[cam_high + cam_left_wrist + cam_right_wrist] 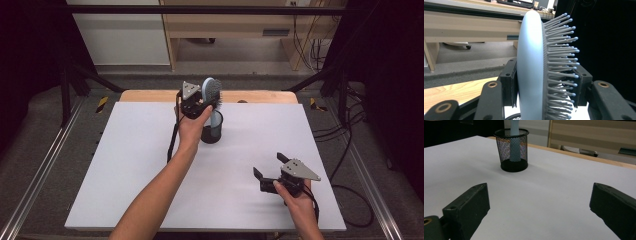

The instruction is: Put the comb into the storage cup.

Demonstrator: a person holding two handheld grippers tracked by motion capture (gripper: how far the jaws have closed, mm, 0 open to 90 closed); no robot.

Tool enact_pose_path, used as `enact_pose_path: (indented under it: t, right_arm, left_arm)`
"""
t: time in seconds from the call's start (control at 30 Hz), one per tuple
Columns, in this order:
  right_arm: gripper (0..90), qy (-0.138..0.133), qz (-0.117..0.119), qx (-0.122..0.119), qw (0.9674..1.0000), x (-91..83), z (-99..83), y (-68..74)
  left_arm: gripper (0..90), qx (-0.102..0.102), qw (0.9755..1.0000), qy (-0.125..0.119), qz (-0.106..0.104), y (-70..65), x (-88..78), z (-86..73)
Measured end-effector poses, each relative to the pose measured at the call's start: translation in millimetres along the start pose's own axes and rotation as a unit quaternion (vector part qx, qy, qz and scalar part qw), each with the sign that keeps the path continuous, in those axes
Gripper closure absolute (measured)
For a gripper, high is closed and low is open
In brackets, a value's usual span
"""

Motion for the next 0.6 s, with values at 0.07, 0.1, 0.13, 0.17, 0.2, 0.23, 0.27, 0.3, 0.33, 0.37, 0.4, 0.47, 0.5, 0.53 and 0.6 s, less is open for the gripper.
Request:
enact_pose_path:
  t: [0.07, 0.1, 0.13, 0.17, 0.2, 0.23, 0.27, 0.3, 0.33, 0.37, 0.4, 0.47, 0.5, 0.53, 0.6]
  right_arm:
    - [3.1, 0.000, -0.001, -0.002, 1.0000, 0.4, -0.2, 0.1]
    - [3.1, 0.000, -0.001, -0.002, 1.0000, 0.5, -0.3, 0.2]
    - [3.1, 0.001, -0.001, -0.002, 1.0000, 0.5, -0.3, 0.3]
    - [3.1, 0.001, 0.000, -0.002, 1.0000, 0.5, -0.4, 0.5]
    - [3.1, 0.001, 0.000, -0.002, 1.0000, 0.5, -0.5, 0.6]
    - [3.1, 0.001, 0.000, -0.002, 1.0000, 0.6, -0.5, 0.7]
    - [3.1, 0.001, 0.000, -0.002, 1.0000, 0.6, -0.5, 0.8]
    - [3.1, 0.001, 0.001, -0.002, 1.0000, 0.7, -0.6, 0.9]
    - [3.1, 0.002, 0.001, -0.001, 1.0000, 0.7, -0.7, 1.0]
    - [3.1, 0.003, 0.001, -0.001, 1.0000, 0.9, -0.8, 1.0]
    - [3.1, 0.003, 0.002, -0.003, 1.0000, 1.1, -0.9, 0.9]
    - [3.1, 0.003, 0.002, -0.003, 1.0000, 1.3, -1.0, 1.3]
    - [3.1, 0.003, 0.002, -0.002, 1.0000, 1.3, -1.0, 1.3]
    - [3.1, 0.004, 0.002, -0.002, 1.0000, 1.3, -1.0, 1.3]
    - [3.1, 0.004, 0.002, -0.002, 1.0000, 1.7, -1.3, 1.2]
  left_arm:
    - [49.7, -0.001, 1.0000, 0.001, 0.000, 0.1, 0.1, -1.5]
    - [49.7, -0.001, 1.0000, 0.001, 0.000, 0.2, 0.1, -2.3]
    - [49.7, -0.002, 1.0000, 0.001, 0.001, 0.3, 0.1, -3.2]
    - [49.7, -0.003, 1.0000, 0.001, 0.001, 0.5, 0.0, -3.6]
    - [49.7, -0.003, 1.0000, 0.001, 0.001, 0.9, -0.1, -4.2]
    - [49.7, -0.003, 1.0000, 0.002, 0.001, 1.1, -0.2, -4.5]
    - [49.6, -0.004, 1.0000, 0.002, 0.002, 1.4, -0.3, -4.9]
    - [49.7, -0.005, 1.0000, 0.002, 0.002, 1.6, -0.3, -5.1]
    - [49.6, -0.007, 1.0000, 0.001, 0.002, 1.9, -0.3, -5.3]
    - [49.6, -0.007, 1.0000, 0.001, 0.002, 2.0, -0.3, -5.4]
    - [49.6, -0.007, 1.0000, 0.001, 0.002, 2.2, -0.3, -5.6]
    - [49.6, -0.008, 1.0000, 0.001, 0.003, 2.4, -0.1, -5.9]
    - [49.6, -0.008, 1.0000, 0.001, 0.003, 2.4, 0.1, -6.2]
    - [49.6, -0.008, 1.0000, 0.002, 0.004, 2.2, 0.5, -7.0]
    - [49.6, -0.008, 1.0000, 0.002, 0.005, 1.8, 0.8, -8.3]
Point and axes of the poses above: each handheld gripper's, and its own axes: x roughly forward along the jaws, z roughly out of its top, y roughly to its left, the point moved 1 cm from there along x, roughly forward along the jaws, and after that the axes turned 7 degrees about x, right-handed, at the moved point
